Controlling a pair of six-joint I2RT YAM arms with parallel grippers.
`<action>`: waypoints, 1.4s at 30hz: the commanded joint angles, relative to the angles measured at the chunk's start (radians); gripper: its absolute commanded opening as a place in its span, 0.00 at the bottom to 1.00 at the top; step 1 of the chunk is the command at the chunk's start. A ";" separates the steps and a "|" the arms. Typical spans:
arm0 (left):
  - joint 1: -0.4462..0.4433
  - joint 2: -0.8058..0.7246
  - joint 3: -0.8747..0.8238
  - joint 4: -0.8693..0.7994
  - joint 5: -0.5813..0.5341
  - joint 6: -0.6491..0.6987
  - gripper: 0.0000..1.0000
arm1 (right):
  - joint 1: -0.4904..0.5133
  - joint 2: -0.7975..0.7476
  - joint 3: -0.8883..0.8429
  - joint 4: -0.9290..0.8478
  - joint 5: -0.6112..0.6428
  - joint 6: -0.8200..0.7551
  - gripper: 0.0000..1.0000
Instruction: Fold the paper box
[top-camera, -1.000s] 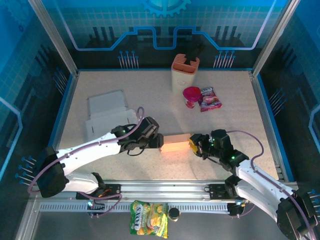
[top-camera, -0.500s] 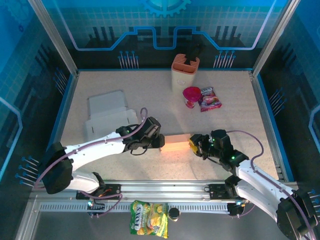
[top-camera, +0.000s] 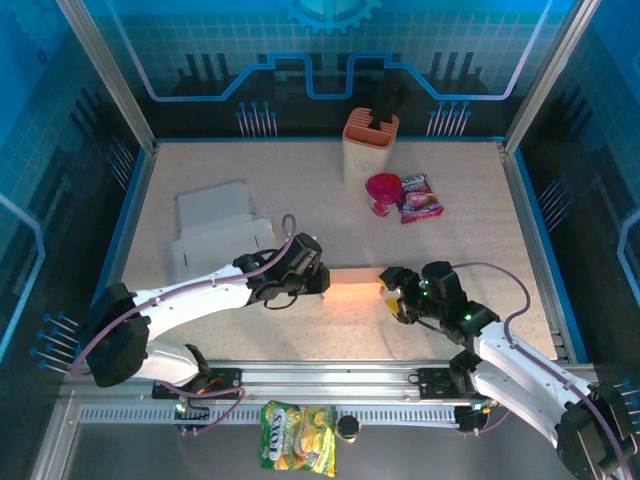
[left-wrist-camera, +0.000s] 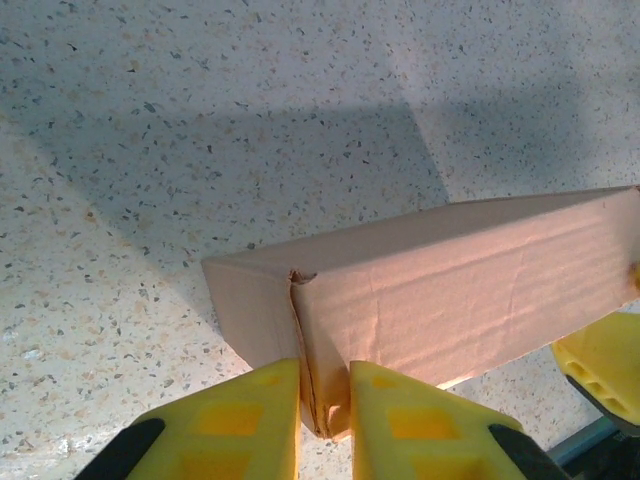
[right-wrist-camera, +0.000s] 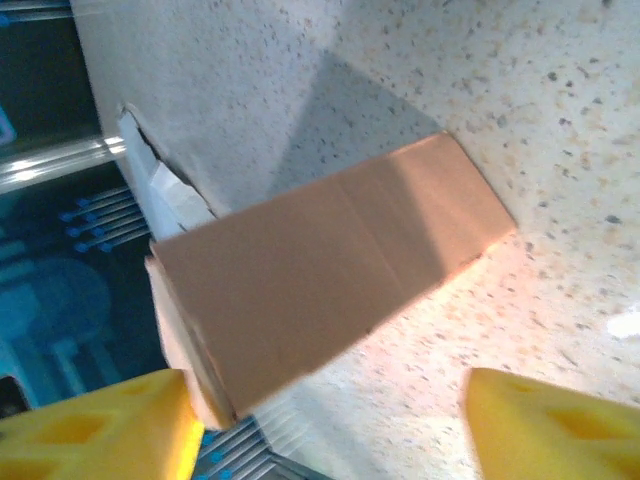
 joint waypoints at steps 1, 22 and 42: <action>-0.006 -0.009 -0.034 -0.051 0.018 -0.012 0.18 | 0.073 -0.045 0.062 -0.109 0.099 0.028 0.84; -0.138 0.008 -0.034 -0.012 -0.070 -0.038 0.12 | 0.100 0.239 0.049 0.297 0.145 0.142 0.86; -0.222 0.068 -0.052 0.084 -0.153 -0.131 0.42 | -0.067 -0.024 0.070 -0.335 0.030 -0.210 0.95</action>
